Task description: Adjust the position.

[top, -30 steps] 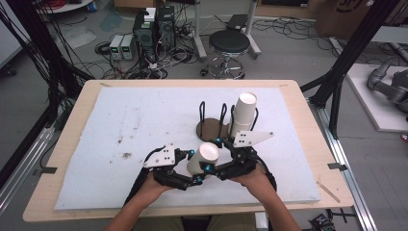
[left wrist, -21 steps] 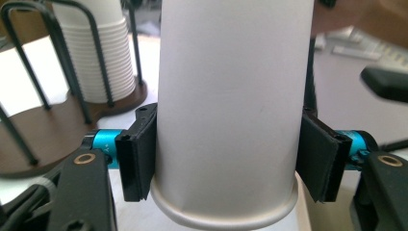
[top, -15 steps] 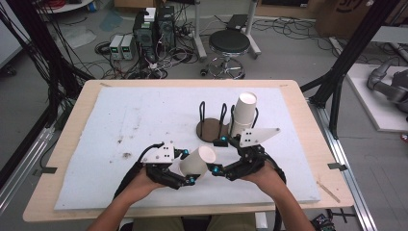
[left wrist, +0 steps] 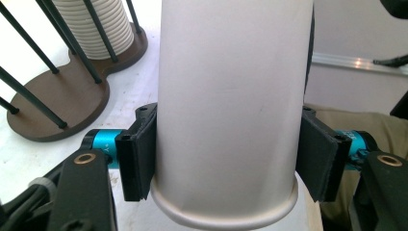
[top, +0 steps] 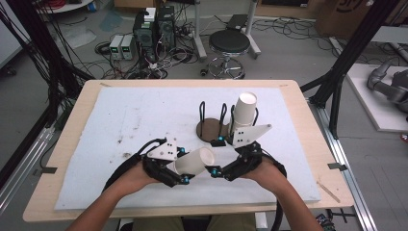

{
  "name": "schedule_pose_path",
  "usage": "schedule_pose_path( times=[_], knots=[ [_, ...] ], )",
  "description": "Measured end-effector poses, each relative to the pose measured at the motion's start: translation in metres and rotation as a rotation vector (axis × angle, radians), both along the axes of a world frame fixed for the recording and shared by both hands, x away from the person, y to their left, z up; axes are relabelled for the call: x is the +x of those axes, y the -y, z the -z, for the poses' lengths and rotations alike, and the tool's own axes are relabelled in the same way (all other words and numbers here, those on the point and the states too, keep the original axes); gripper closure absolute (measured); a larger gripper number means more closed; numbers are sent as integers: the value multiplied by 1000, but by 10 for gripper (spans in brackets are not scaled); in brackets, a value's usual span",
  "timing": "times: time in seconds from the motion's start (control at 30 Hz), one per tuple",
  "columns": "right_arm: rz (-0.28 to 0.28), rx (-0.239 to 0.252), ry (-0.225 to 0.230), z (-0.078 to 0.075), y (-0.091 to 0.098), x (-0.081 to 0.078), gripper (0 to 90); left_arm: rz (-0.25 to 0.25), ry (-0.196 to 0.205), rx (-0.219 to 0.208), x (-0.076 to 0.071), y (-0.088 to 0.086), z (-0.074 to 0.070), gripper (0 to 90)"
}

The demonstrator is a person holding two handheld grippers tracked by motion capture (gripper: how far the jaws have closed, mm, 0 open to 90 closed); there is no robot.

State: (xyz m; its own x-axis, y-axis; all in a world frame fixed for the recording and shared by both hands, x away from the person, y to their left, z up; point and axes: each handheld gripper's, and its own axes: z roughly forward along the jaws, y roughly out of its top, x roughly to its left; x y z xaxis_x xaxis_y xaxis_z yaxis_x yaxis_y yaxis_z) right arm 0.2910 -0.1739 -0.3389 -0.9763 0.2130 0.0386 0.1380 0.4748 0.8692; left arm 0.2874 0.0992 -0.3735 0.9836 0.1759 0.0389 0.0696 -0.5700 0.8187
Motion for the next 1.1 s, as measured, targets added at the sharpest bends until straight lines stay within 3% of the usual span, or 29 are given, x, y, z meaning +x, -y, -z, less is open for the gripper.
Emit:
schedule_pose_path(
  times=[0.23, 0.73, 1.1],
  knots=[
    [-38, -83, 26, 0, -12, 2, 196, 21, -4, 51, 1, 2, -4, 324],
    [-115, -204, 8, 8, -31, 8, 204, 65, -22, 109, 1, 10, -2, 324],
    [-183, -247, 7, 9, -36, 7, 345, 83, -37, 117, 0, 12, 0, 324]
  ],
)
